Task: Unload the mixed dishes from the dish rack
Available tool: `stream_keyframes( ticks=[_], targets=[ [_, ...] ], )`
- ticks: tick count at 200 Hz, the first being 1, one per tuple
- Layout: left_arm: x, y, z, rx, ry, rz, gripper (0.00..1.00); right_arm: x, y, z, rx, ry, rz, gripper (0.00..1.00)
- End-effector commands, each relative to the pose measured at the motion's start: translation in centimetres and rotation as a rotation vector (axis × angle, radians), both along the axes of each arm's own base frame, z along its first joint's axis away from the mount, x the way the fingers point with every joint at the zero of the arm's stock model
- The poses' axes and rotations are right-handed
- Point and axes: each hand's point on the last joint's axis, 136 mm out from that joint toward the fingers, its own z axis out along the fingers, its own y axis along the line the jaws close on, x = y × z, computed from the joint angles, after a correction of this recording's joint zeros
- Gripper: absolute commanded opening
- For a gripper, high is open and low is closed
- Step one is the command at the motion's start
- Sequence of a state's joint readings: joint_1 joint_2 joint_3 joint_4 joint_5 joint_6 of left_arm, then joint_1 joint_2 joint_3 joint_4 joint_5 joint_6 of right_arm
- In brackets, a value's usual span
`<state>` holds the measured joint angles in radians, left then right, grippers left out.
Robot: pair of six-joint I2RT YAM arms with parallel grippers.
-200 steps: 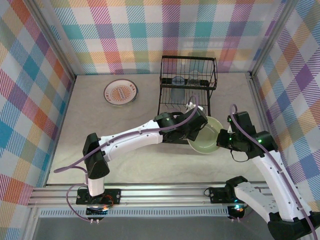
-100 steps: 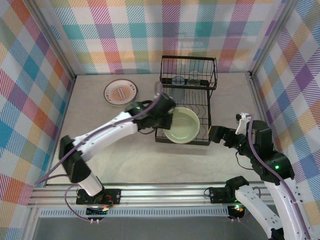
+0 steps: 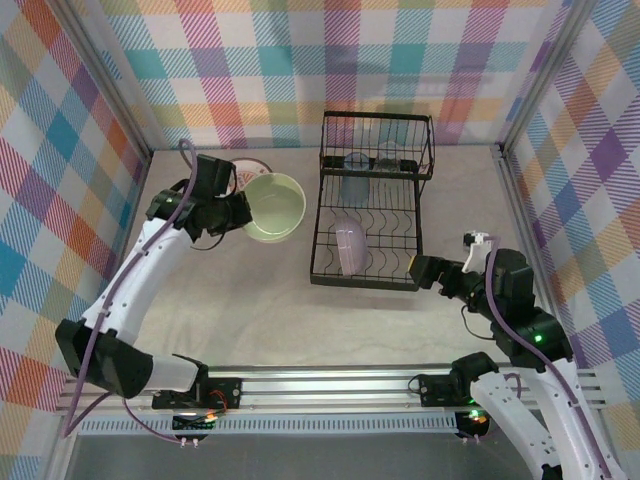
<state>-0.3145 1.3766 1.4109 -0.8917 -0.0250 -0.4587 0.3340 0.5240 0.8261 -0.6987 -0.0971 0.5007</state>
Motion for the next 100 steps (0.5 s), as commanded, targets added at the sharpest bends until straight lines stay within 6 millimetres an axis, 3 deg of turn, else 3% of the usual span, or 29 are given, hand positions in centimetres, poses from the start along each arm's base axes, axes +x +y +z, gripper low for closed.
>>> stream_keyframes(
  ticks=[1,37,100],
  targets=[
    [2.3,-0.8,-0.1,-0.088,-0.024,-0.007,0.00,0.3,0.8,0.7,0.028,-0.022,0.033,0.99],
    [4.5,-0.1,-4.1,-0.085,0.053,0.042,0.00,-0.4,2.4,0.3,0.047,-0.012,0.141,0.99],
    [7.0,1.5,-11.0,-0.054,0.149,0.119,0.00,-0.9,3.0,-0.5,0.062,0.014,0.182,0.99]
  ],
)
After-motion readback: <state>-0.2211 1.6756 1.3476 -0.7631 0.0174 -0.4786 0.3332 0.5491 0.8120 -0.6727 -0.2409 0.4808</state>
